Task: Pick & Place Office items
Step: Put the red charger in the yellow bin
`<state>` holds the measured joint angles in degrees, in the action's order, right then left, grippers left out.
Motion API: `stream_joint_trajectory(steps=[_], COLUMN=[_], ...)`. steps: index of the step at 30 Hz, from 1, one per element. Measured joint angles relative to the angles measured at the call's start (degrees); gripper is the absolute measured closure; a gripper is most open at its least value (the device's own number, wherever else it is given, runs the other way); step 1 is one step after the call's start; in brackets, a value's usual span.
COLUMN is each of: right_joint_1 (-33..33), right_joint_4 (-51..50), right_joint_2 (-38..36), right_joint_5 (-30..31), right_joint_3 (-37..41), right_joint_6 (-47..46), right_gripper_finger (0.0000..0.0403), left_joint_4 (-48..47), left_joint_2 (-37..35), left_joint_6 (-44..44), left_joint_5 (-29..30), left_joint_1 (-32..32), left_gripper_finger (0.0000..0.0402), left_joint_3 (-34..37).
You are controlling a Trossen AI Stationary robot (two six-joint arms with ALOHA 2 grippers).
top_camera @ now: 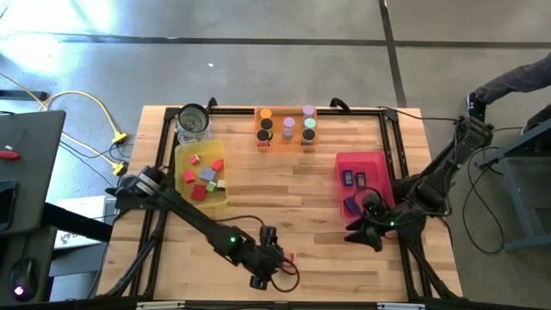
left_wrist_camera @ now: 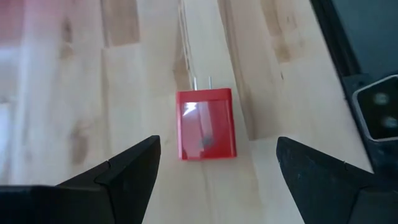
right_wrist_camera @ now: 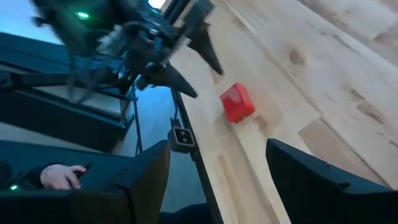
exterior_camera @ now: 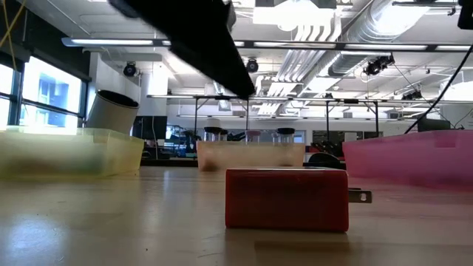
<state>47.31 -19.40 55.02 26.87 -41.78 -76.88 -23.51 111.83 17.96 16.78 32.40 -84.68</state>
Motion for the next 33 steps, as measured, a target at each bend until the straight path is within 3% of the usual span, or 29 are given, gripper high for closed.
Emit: stream_joint_trajectory(steps=[20, 33], right_joint_1=[2.2, 2.1], right_joint_4=[0.7, 0.7], right_joint_2=[2.7, 2.7], right_joint_5=[0.2, 0.2], right_joint_3=[0.0, 0.0], right_joint_6=[2.8, 4.7], right_gripper_finger=[0.0149, 0.0149], left_joint_4=[6.4, 20.7], left_joint_2=[3.1, 3.2], left_joint_6=[1.0, 1.2], left_joint_5=[1.2, 1.3], left_joint_1=[-0.9, -0.5], left_gripper_finger=[0.0091, 0.0091], left_joint_3=[1.2, 8.6])
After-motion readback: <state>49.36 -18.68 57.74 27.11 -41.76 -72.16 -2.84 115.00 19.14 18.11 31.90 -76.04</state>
